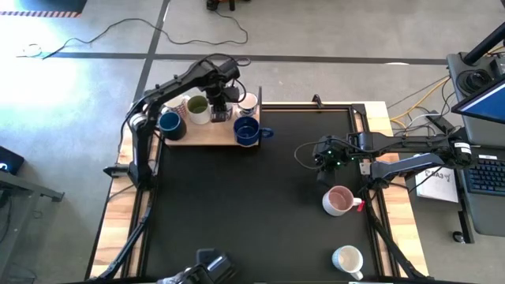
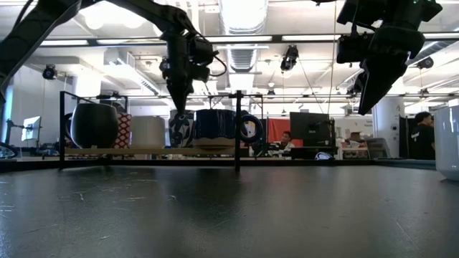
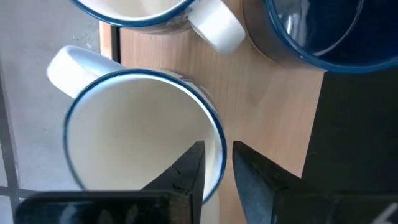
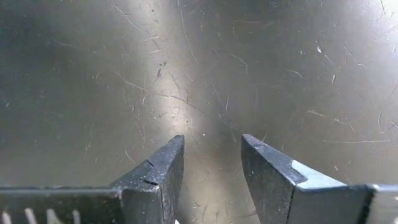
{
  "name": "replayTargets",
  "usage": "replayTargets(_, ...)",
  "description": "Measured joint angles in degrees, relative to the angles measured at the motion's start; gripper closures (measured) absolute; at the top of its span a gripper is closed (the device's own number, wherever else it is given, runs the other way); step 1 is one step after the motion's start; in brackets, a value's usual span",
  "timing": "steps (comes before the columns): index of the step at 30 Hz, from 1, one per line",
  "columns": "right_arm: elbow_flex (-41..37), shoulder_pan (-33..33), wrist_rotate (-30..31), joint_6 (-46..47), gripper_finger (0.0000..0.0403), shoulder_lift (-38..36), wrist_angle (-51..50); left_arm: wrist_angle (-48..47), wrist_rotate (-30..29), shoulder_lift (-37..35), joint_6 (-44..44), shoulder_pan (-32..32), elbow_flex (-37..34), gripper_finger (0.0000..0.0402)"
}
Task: Place coffee mugs
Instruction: Put the blue patterned mug on the shelf, then put the pink-white mug on the shelf
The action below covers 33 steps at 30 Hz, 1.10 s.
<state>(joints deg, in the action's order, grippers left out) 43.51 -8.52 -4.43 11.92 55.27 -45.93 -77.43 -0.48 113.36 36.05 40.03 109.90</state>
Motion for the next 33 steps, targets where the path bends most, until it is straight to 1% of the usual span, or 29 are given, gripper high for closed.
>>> replayTargets(5,0.0,0.01,0.01,0.0,0.0257,0.0,0.0,-1.45,0.09,-0.95,-1.2,-0.14,2.05,0.0335)
replayTargets(10,0.0,-0.01,0.01,0.0,0.0257,0.0,0.0,-4.61,2.03,-1.01,-4.07,-0.92,5.58,0.0335)
replayTargets(15,0.0,0.01,-0.02,0.0,0.0257,0.0,0.0,-9.57,5.76,-1.03,-11.81,-3.56,9.08,0.0335)
replayTargets(17,0.0,0.0,0.01,0.0,0.0257,0.0,0.0,-11.35,6.02,-1.03,-15.33,-5.34,10.14,0.0335)
replayTargets(21,0.0,0.01,0.0,0.0,0.0257,0.0,0.02,-12.53,6.02,-1.03,-21.49,-10.54,10.87,0.0335)
replayTargets(25,0.0,0.0,-0.01,0.0,0.0257,0.0,0.0,-12.47,6.07,-1.03,-24.67,-17.26,10.62,0.0335)
replayTargets(30,0.0,0.01,0.01,0.0,0.0257,0.0,0.0,-11.29,6.02,-1.12,-31.95,-26.14,8.43,0.0335)
replayTargets(33,0.0,-0.01,-0.01,0.0,0.0257,0.0,0.0,-8.77,5.74,-1.91,-36.85,-31.59,5.39,0.0335)
